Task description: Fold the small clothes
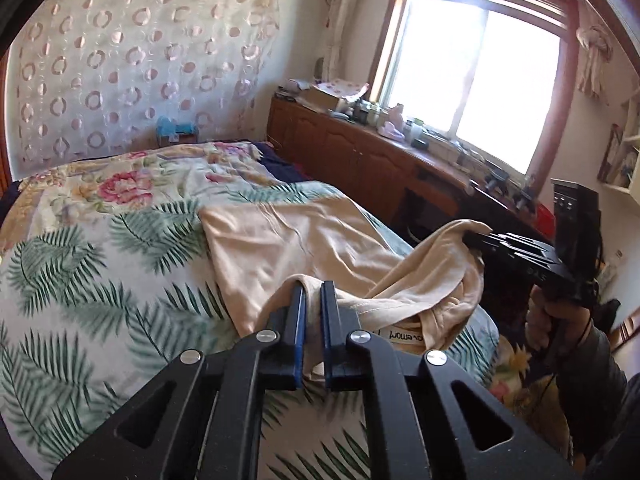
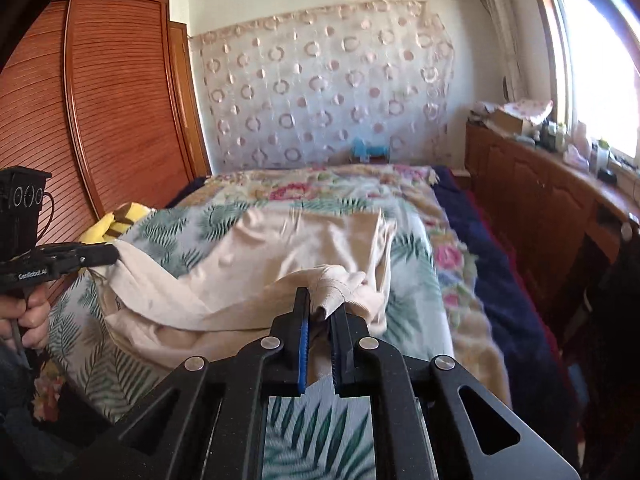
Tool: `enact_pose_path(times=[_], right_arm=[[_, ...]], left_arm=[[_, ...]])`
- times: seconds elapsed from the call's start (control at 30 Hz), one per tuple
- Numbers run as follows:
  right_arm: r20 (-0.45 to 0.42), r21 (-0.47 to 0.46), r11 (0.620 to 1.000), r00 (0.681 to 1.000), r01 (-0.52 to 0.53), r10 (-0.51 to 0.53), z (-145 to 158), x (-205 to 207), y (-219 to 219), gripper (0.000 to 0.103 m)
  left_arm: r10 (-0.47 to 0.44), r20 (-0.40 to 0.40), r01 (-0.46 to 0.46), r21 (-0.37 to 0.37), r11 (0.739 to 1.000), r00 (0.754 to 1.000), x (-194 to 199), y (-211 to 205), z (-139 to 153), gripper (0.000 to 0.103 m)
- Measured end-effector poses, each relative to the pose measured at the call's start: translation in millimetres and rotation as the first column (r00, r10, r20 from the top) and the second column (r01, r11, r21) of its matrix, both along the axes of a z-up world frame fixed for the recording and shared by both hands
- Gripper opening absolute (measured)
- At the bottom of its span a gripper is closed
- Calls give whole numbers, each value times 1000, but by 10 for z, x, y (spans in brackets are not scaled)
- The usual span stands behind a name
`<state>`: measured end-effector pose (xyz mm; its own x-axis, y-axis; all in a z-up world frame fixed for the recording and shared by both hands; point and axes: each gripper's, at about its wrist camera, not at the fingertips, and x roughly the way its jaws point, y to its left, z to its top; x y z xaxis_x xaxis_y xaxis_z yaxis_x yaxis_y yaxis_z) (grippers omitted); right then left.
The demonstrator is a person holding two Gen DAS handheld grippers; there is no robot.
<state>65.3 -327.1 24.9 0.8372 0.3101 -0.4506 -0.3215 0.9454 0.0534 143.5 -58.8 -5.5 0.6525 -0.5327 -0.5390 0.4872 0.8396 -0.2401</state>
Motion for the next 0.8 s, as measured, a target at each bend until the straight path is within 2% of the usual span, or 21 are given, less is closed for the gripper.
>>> enact_pose_path(times=[0.13, 0.27, 0.43, 0.63, 0.73, 0.77, 0.8], right_arm=[[30, -18, 1000, 1000, -6, 7, 168, 413, 26, 8], [16, -23, 1000, 1000, -19, 20, 223, 899, 76, 8], [-65, -27, 999, 998, -21, 19, 150, 1611, 155, 9], [-148, -57, 998, 989, -18, 10, 101, 2234, 255, 9], [-147, -73, 997, 989, 9, -20, 137, 2358, 287, 25], [-136, -83, 996, 990, 25, -36, 166, 2365, 292, 26], [-125, -92, 995, 991, 27, -39, 183, 2252, 298, 26]], left_arm=[[55, 10, -55, 12, 998, 998, 441, 63, 70, 8], [100, -2, -100, 35, 994, 995, 928, 92, 69, 8], [132, -44, -130, 45, 990, 990, 1433, 117, -56, 8], [170, -77, -161, 116, 980, 982, 1832, 71, -281, 8], [159, -93, -150, 100, 984, 983, 1882, 120, -302, 9], [156, -93, -147, 101, 984, 983, 1864, 141, -305, 19], [150, -85, -141, 103, 985, 985, 1840, 148, -297, 36]])
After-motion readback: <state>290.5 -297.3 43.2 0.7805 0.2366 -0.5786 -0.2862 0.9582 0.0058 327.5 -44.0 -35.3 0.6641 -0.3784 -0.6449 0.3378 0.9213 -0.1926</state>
